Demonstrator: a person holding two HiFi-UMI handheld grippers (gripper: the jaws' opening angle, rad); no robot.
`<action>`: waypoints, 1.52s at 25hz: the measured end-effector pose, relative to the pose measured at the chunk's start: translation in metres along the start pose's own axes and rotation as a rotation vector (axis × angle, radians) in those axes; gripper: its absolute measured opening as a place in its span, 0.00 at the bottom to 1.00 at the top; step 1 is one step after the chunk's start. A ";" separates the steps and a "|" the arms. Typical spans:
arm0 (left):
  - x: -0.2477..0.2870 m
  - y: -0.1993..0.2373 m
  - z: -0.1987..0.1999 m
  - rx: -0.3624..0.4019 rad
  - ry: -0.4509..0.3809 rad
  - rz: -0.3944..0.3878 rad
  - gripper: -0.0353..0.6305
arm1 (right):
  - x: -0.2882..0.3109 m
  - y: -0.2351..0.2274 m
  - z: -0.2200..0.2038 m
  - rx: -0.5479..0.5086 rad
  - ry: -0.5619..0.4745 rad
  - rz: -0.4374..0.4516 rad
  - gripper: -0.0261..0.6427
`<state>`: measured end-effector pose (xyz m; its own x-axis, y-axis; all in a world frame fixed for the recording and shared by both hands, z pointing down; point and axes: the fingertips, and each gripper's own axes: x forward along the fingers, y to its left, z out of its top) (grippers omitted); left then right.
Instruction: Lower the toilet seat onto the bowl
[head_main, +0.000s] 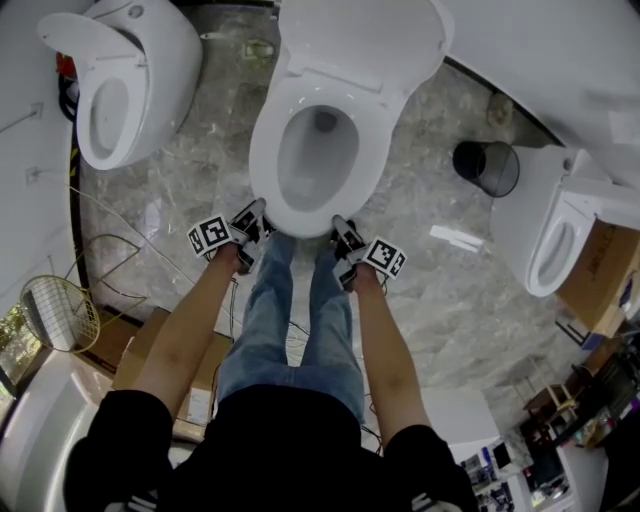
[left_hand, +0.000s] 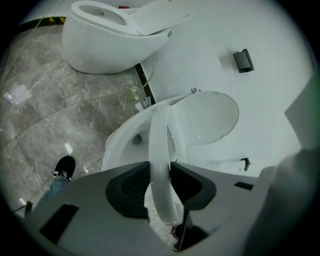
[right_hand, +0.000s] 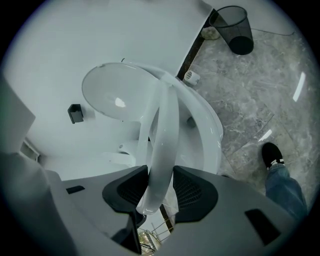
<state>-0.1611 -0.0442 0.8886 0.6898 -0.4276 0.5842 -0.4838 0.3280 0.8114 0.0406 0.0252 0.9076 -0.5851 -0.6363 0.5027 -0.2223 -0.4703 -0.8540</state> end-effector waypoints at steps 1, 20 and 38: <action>0.000 0.003 0.000 -0.001 0.003 0.006 0.25 | 0.001 -0.002 -0.001 0.006 0.004 -0.003 0.30; 0.022 0.057 -0.009 0.066 0.039 0.125 0.26 | 0.021 -0.055 -0.008 -0.014 0.048 -0.121 0.29; 0.044 0.092 -0.007 0.068 0.068 0.254 0.22 | 0.038 -0.090 -0.003 -0.034 0.010 -0.242 0.29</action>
<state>-0.1714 -0.0264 0.9889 0.5758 -0.2803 0.7681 -0.6791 0.3591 0.6402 0.0361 0.0448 1.0036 -0.5193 -0.5015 0.6920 -0.3826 -0.5876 -0.7130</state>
